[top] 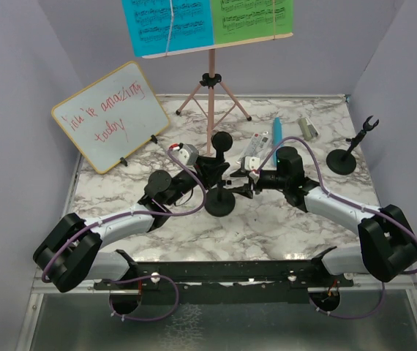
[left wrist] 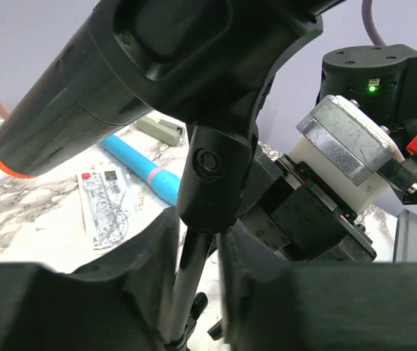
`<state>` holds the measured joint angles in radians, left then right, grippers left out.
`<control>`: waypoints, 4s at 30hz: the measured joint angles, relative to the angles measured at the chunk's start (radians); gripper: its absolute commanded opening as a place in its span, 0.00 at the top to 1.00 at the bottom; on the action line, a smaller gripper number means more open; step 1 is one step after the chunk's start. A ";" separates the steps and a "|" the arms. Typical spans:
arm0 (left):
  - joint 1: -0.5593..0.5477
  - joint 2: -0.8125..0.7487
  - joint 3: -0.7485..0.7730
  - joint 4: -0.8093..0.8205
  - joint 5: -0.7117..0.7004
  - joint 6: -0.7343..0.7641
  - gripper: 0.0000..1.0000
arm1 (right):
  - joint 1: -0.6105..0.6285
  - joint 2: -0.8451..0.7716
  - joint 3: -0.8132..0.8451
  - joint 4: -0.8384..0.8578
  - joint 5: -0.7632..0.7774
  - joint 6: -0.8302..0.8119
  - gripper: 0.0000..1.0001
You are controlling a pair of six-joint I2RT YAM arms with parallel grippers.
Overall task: Pack up the instrument practice props
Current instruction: Unscrew the knob on the microphone stand.
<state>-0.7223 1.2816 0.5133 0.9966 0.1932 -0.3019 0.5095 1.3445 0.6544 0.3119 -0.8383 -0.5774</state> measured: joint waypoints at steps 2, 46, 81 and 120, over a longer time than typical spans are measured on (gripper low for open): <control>0.000 0.000 0.000 0.000 0.008 0.007 0.82 | 0.000 0.003 0.002 -0.001 -0.003 0.000 0.49; 0.023 -0.016 0.000 -0.032 0.135 0.155 1.00 | 0.368 -0.074 -0.045 -0.022 0.695 -0.410 1.00; 0.007 -0.085 0.000 -0.147 0.060 0.132 1.00 | 0.745 0.465 -0.245 1.151 1.511 -1.051 0.68; 0.001 -0.103 0.000 -0.174 0.045 0.176 1.00 | 0.143 -0.224 -0.120 0.043 0.632 0.879 0.30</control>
<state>-0.7212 1.1790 0.5133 0.8223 0.2382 -0.1257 0.6525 1.1210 0.5343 0.3553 -0.2066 0.3019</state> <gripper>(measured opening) 0.199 0.730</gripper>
